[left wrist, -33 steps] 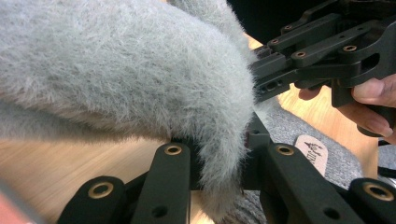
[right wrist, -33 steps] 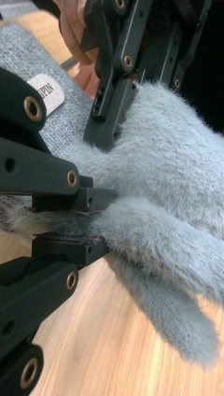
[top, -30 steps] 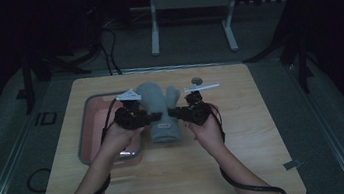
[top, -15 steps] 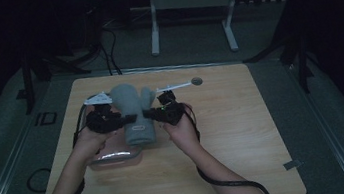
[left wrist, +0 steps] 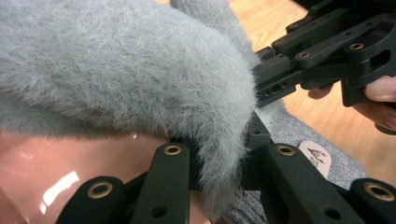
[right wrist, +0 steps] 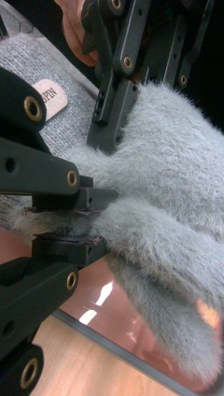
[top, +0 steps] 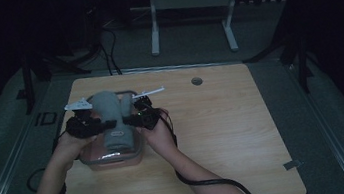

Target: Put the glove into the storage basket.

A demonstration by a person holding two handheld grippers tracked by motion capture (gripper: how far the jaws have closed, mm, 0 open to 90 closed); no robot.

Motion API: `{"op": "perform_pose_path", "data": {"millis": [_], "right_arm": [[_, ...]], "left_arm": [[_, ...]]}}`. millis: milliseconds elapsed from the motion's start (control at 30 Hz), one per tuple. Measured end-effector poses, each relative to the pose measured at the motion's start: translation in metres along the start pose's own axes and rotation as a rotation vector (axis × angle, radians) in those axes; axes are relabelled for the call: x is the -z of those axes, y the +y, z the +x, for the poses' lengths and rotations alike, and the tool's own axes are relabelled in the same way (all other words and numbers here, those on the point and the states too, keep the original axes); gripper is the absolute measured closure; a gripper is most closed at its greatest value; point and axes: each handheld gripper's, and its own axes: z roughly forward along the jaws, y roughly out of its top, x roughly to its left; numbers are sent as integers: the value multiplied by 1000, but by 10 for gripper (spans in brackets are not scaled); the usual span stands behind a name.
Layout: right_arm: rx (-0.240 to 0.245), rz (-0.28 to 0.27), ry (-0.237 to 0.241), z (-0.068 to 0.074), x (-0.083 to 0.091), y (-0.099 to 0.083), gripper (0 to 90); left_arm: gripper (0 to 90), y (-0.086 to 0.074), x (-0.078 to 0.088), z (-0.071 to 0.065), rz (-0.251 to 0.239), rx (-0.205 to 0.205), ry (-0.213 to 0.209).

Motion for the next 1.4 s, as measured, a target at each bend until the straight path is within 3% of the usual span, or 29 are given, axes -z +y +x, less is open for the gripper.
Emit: {"op": "perform_pose_path", "data": {"millis": [233, 400, 467, 533, 633, 800, 833, 967, 1067, 1100, 1133, 1233, 1400], "right_arm": [[-7, 75, -52, -8, -25, -10, 800], [19, 115, -90, -10, -35, -15, 785], [33, 118, -92, -10, -36, -15, 747], [53, 125, -111, -8, -35, -12, 634], [68, 99, -101, -8, -26, -8, 534], [95, 20, -79, -5, -10, -3, 456], [95, 13, -77, -5, -8, -3, 456], [97, 12, -59, -6, -1, -4, 441], [101, 5, -55, -8, 4, -6, 436], [101, 5, -55, -8, 4, -6, 436], [97, 5, -47, -10, 6, -6, 431], [100, -3, -42, -12, 13, -6, 397], [115, 18, -22, -15, 23, -5, 334]], "left_arm": [[774, -11, -20, 8, 94, 35, 29], [774, -14, -29, 10, 147, 45, 48], [774, -13, -29, 11, 156, 51, 52], [774, -13, -28, 12, 168, 48, 61], [774, -13, -32, 12, 198, 54, 79], [767, -9, -46, 8, 258, 42, 110], [756, -9, -49, 8, 272, 38, 119], [640, -8, -51, 10, 283, 93, 158], [541, -7, -51, 9, 301, 79, 218], [485, -7, -51, 9, 301, 79, 218], [485, -6, -51, 9, 306, 81, 254], [392, -5, -49, 9, 302, 87, 293], [354, -6, -39, 10, 275, 106, 306]]}}
